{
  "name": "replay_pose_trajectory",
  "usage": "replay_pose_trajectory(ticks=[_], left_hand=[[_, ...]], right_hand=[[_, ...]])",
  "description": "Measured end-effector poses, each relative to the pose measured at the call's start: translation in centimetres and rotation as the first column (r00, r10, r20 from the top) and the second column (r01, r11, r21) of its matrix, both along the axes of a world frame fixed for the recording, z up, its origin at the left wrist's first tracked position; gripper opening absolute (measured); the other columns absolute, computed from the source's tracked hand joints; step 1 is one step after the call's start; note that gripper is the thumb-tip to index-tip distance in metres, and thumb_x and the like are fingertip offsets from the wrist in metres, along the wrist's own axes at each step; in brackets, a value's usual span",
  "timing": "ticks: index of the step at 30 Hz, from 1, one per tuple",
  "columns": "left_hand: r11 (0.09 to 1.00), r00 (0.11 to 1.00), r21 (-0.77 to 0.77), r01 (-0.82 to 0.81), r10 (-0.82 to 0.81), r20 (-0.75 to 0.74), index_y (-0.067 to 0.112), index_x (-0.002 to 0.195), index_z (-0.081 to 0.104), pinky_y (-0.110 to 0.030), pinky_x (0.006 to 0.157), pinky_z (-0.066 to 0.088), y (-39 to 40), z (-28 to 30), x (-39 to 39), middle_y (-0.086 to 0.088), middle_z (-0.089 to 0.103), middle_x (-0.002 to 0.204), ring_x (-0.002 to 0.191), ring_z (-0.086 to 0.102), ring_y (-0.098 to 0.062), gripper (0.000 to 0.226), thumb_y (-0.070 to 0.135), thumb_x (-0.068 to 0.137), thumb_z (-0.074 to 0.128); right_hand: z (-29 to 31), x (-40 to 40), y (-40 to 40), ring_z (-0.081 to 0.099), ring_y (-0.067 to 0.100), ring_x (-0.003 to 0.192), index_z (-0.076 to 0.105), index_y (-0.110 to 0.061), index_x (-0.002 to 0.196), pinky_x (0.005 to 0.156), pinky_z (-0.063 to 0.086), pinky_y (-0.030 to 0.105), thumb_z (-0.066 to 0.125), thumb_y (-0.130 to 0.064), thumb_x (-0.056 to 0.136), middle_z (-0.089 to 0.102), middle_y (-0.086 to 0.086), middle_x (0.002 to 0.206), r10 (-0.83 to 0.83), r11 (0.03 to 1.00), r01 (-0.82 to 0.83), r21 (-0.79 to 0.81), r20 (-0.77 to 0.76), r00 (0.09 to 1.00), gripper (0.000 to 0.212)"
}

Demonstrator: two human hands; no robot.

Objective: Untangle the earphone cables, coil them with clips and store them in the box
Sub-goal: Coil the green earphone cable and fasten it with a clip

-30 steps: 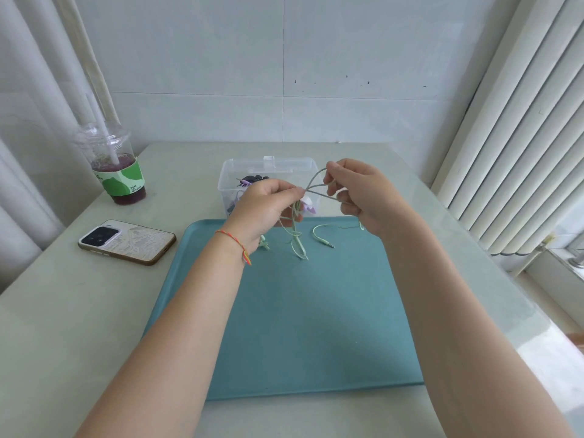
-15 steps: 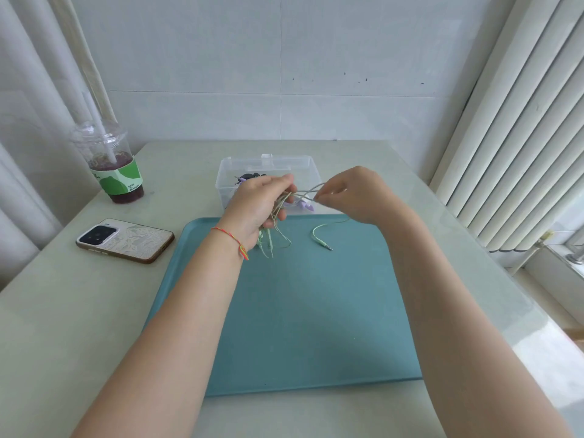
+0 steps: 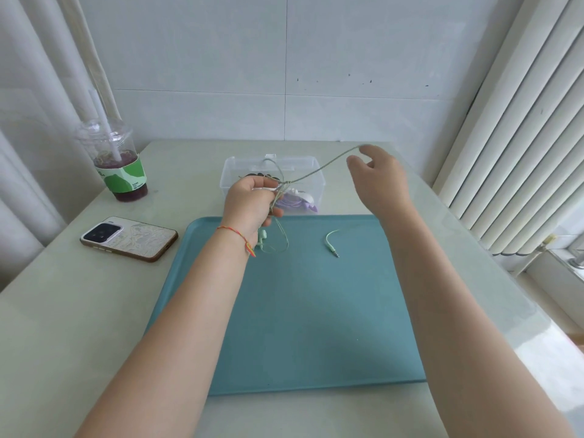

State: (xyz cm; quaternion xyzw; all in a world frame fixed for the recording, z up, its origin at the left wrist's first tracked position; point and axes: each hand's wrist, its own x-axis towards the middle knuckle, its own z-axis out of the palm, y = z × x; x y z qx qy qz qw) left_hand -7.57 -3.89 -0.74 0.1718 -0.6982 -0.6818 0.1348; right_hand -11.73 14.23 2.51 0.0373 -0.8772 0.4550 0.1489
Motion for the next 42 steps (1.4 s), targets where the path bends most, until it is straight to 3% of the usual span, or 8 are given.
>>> replay_pose_trajectory(ticks=[3, 6, 10, 13, 16, 35, 38, 42], left_hand=[[1.000, 1.000, 0.008, 0.001, -0.001, -0.002, 0.017, 0.086, 0.061, -0.016, 0.039, 0.029, -0.2, 0.1, 0.1, -0.004, 0.065, 0.074, 0.038, 0.054, -0.006, 0.017, 0.003, 0.087, 0.053], [0.998, 0.997, -0.013, 0.068, -0.068, -0.019, 0.017, 0.086, 0.063, -0.018, 0.042, 0.033, -0.2, 0.3, 0.2, 0.001, 0.065, 0.067, 0.039, 0.053, -0.007, 0.014, 0.005, 0.087, 0.056], [0.980, 0.977, -0.017, 0.199, -0.200, -0.078, 0.017, 0.084, 0.063, -0.018, 0.044, 0.038, 0.5, 0.6, 0.7, -0.001, 0.065, 0.070, 0.040, 0.048, -0.010, 0.018, 0.001, 0.089, 0.056], [0.971, 0.960, -0.002, 0.239, -0.237, -0.151, 0.014, 0.086, 0.062, -0.023, 0.048, 0.045, 0.9, 0.7, 0.9, -0.007, 0.063, 0.079, 0.046, 0.055, -0.013, 0.019, -0.003, 0.090, 0.055], [0.976, 0.960, -0.005, 0.216, -0.213, -0.181, 0.015, 0.085, 0.062, -0.024, 0.056, 0.050, 1.1, 0.7, 1.0, -0.006, 0.063, 0.079, 0.059, 0.061, -0.012, 0.020, -0.003, 0.090, 0.056], [0.973, 0.953, 0.151, 0.174, -0.128, -0.274, 0.015, 0.086, 0.064, -0.030, 0.064, 0.046, 1.0, 1.1, 1.0, -0.006, 0.061, 0.072, 0.050, 0.054, -0.013, 0.018, -0.001, 0.087, 0.056], [0.979, 0.959, 0.115, 0.170, -0.137, -0.249, 0.015, 0.087, 0.063, -0.020, 0.044, 0.039, 1.2, 1.2, 1.0, -0.004, 0.060, 0.072, 0.040, 0.045, -0.012, 0.018, 0.000, 0.092, 0.054], [0.978, 0.966, -0.008, 0.206, -0.205, -0.155, 0.019, 0.088, 0.064, -0.019, 0.043, 0.023, 0.6, 0.9, 0.7, 0.000, 0.052, 0.064, 0.039, 0.033, -0.012, 0.009, 0.010, 0.090, 0.062]], right_hand=[[-0.6, -0.3, 0.7, 0.047, 0.026, 0.075, 0.052, -0.008, 0.065, 0.070, 0.036, 0.033, 0.039, -0.031, 0.091, 0.049, 0.006, 0.073, -0.183, 0.938, 0.177, 0.299, -0.008, 0.983, 0.037], [-0.8, -0.1, 0.7, 0.044, 0.030, 0.096, 0.060, -0.010, 0.082, 0.082, 0.032, 0.036, 0.051, -0.027, 0.089, 0.048, 0.008, 0.095, -0.214, 0.804, 0.238, 0.545, -0.108, 0.971, 0.020], [-0.2, 0.8, -0.9, 0.054, 0.023, 0.094, 0.063, -0.011, 0.098, 0.076, 0.038, 0.028, 0.053, -0.017, 0.087, 0.059, 0.000, 0.100, 0.128, 0.951, -0.119, 0.284, -0.013, 0.992, 0.016], [0.0, 1.6, -1.9, 0.067, 0.023, 0.097, 0.070, -0.009, 0.093, 0.087, 0.049, 0.033, 0.049, -0.015, 0.089, 0.074, 0.001, 0.091, 0.357, 0.919, -0.390, 0.054, 0.300, 0.885, 0.023], [-0.4, 2.0, -2.1, 0.071, 0.025, 0.092, 0.071, -0.002, 0.093, 0.101, 0.047, 0.038, 0.049, -0.015, 0.089, 0.075, 0.010, 0.089, 0.520, 0.849, -0.513, -0.124, 0.364, 0.773, 0.026], [-0.6, 1.8, -1.7, 0.071, 0.018, 0.080, 0.062, -0.001, 0.092, 0.089, 0.055, 0.042, 0.070, -0.012, 0.085, 0.074, 0.014, 0.086, 0.512, 0.859, -0.493, -0.142, 0.265, 0.817, 0.015], [-0.4, 1.8, -1.8, 0.070, 0.020, 0.082, 0.057, -0.007, 0.088, 0.088, 0.057, 0.041, 0.063, -0.008, 0.089, 0.073, 0.014, 0.087, 0.494, 0.860, -0.439, -0.260, 0.213, 0.843, 0.006], [0.2, 1.6, -1.4, 0.065, 0.028, 0.067, 0.050, -0.007, 0.087, 0.081, 0.058, 0.046, 0.052, -0.003, 0.094, 0.065, 0.010, 0.067, 0.457, 0.780, -0.334, -0.528, 0.117, 0.882, 0.008]])
